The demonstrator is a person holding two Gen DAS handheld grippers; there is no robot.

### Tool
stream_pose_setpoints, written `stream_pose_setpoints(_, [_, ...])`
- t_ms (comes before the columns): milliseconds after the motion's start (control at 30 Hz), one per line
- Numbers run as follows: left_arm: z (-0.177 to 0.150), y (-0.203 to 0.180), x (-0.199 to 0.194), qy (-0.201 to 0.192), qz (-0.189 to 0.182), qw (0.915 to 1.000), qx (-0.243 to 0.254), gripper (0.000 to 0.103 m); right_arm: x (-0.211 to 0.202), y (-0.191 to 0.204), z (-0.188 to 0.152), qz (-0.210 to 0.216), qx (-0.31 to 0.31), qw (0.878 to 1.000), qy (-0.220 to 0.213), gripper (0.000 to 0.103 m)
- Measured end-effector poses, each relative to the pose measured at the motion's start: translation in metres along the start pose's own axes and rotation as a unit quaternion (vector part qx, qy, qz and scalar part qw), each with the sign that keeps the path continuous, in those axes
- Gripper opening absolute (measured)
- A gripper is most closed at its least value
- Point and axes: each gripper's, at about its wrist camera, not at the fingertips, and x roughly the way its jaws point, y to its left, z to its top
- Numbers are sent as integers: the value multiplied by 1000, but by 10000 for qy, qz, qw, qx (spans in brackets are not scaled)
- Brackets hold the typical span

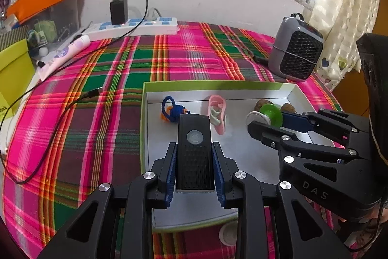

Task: Organize objects
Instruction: 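Carry the black box and the spool over the white tray with both tools, then lower the spool into the tray and open the right tool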

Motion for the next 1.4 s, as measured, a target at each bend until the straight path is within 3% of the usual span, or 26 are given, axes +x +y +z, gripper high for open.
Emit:
stream_pose_setpoints(467, [2,-4,14,95,60,9998,142,25,23,-3,11,41,-142,9998,110,34])
stream_pose_setpoints(1400, [5,-7,16,115,101,9997,214,25,28,0,14,-85,-333,9994,88,34])
